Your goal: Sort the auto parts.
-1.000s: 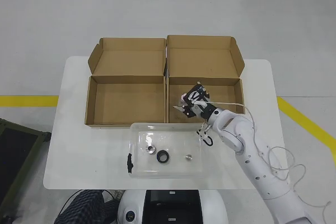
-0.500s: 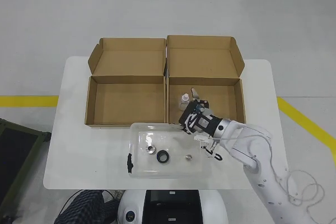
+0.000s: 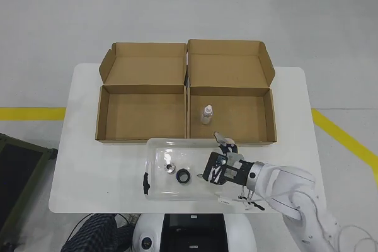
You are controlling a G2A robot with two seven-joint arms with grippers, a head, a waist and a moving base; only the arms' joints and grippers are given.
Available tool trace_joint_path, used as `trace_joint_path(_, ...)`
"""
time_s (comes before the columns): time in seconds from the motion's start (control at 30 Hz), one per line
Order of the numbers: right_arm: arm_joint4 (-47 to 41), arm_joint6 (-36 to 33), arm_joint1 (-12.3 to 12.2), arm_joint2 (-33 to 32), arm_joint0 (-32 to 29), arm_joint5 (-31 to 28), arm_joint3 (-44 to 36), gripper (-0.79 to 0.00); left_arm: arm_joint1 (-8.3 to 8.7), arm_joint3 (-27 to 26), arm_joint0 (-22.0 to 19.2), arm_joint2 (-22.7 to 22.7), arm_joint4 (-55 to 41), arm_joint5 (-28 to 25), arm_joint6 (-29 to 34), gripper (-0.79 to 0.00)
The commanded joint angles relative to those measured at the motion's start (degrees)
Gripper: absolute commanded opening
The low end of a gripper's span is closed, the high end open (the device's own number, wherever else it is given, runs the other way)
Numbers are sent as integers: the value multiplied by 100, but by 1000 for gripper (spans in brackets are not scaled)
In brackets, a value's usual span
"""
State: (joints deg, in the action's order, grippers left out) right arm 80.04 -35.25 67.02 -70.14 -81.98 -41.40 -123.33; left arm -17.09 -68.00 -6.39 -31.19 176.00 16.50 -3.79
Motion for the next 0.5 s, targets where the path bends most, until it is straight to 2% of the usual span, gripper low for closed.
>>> trace_joint_path(0.0,-95,-148,-10,24,-71,7,-27,0,0,0,0,0,0,0,0,0)
trace_joint_path(0.47,-238,-1234,-97,223,-89,-145,-71,0,0,0,0,0,0,0,0,0)
